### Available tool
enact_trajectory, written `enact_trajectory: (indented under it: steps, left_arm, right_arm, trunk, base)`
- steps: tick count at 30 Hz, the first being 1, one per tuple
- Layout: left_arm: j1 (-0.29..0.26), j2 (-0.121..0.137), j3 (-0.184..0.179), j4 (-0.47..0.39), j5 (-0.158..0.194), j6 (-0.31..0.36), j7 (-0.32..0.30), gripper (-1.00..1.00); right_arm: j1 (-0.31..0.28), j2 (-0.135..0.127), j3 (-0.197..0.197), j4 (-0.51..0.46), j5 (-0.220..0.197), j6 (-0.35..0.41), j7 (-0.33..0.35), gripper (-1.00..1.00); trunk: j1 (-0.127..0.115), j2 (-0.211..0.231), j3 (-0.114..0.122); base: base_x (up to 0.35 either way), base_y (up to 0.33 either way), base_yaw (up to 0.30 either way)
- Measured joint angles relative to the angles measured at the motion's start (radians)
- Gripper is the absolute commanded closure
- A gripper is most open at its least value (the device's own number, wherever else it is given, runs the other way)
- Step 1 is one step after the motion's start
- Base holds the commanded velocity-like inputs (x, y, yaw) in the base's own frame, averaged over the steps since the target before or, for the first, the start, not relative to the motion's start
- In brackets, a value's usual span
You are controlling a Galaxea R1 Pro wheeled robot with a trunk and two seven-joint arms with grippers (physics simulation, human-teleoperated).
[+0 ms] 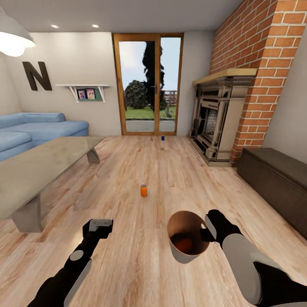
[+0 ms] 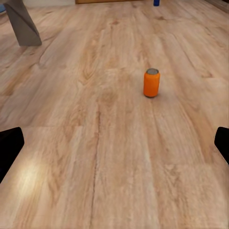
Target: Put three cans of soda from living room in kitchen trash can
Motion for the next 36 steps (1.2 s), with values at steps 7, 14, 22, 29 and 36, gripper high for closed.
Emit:
enact_trajectory:
  steps: [7,14,22,29,36]
  left_arm:
    - [0.0,0.0,0.0,0.0,0.0,0.001,0.0,-1.0]
    - [0.0,0.0,0.002,0.001,0.0,0.008,-0.001,-1.0]
    - [0.0,0.001,0.003,0.063,0.004,0.006,-0.005,-1.0]
    - [0.0,0.001,0.002,0.075,0.003,0.005,-0.005,-1.0]
    - [0.0,0.001,0.002,0.076,0.003,0.01,-0.006,-1.0]
  right_arm:
    - [0.0,0.0,-0.002,0.0,0.0,0.0,-0.001,1.0]
    - [0.0,0.0,-0.002,0.0,-0.001,0.0,0.0,1.0]
    - [0.0,0.0,-0.003,0.0,-0.004,0.0,0.001,1.0]
    - [0.0,-0.001,-0.002,0.0,0.0,0.0,0.0,1.0]
    - [0.0,-0.001,0.0,0.0,0.001,0.0,-0.001,1.0]
  trunk:
    - [0.0,0.0,-0.009]
    - [0.0,0.0,-0.02]
    - [0.0,0.0,-0.031]
    - [0.0,0.0,-0.037]
    - [0.0,0.0,-0.043]
  base:
    - [0.307,-0.104,-0.038]
    - [0.32,-0.008,-0.083]
    - [0.302,0.147,-0.119]
    - [0.291,0.196,-0.118]
    - [0.29,0.201,-0.066]
